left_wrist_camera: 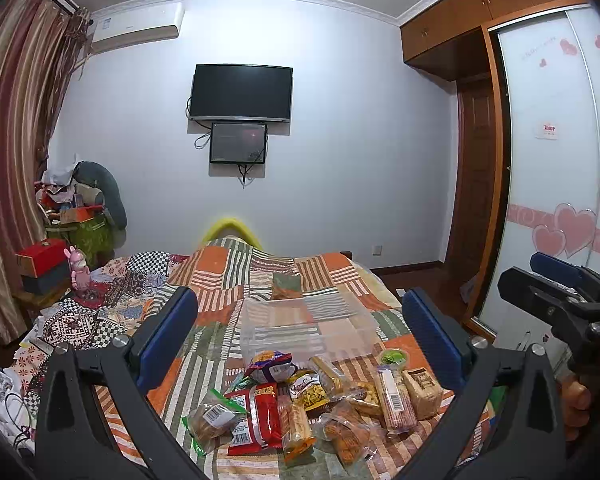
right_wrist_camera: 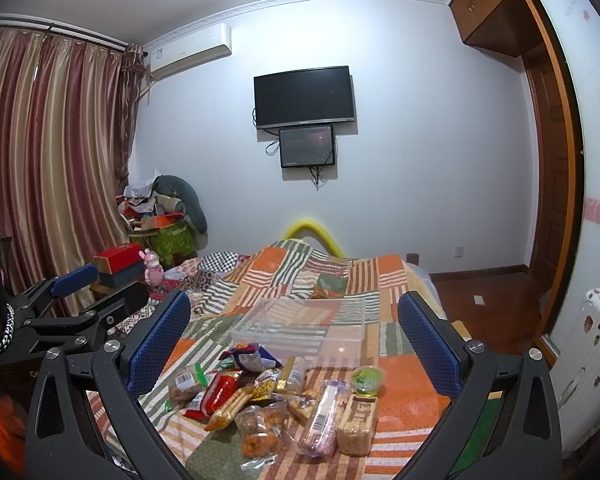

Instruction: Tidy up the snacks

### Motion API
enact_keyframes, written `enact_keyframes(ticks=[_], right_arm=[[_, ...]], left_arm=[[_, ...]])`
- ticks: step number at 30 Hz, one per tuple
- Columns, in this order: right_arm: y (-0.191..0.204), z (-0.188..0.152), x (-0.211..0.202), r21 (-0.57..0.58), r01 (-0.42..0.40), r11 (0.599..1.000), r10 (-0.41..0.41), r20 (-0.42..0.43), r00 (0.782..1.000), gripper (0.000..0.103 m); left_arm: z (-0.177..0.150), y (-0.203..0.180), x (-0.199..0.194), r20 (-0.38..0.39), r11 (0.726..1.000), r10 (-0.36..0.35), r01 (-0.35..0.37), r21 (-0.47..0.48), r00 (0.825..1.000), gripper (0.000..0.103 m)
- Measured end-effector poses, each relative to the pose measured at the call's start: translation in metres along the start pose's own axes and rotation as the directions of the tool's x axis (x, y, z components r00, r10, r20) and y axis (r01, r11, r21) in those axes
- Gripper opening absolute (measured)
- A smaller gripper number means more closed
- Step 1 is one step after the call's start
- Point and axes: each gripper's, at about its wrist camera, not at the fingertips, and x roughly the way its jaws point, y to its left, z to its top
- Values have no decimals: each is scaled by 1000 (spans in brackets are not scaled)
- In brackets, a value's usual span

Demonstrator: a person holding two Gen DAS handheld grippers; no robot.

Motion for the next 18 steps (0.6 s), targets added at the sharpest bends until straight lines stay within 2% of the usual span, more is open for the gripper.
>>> enact_keyframes(ticks=[18], right_arm=[[-1,0,-2,1,-4,1000,4,8,1000,103]], left_arm=[[2,0,-1,4,1000,3,-3,-1,1000,103]])
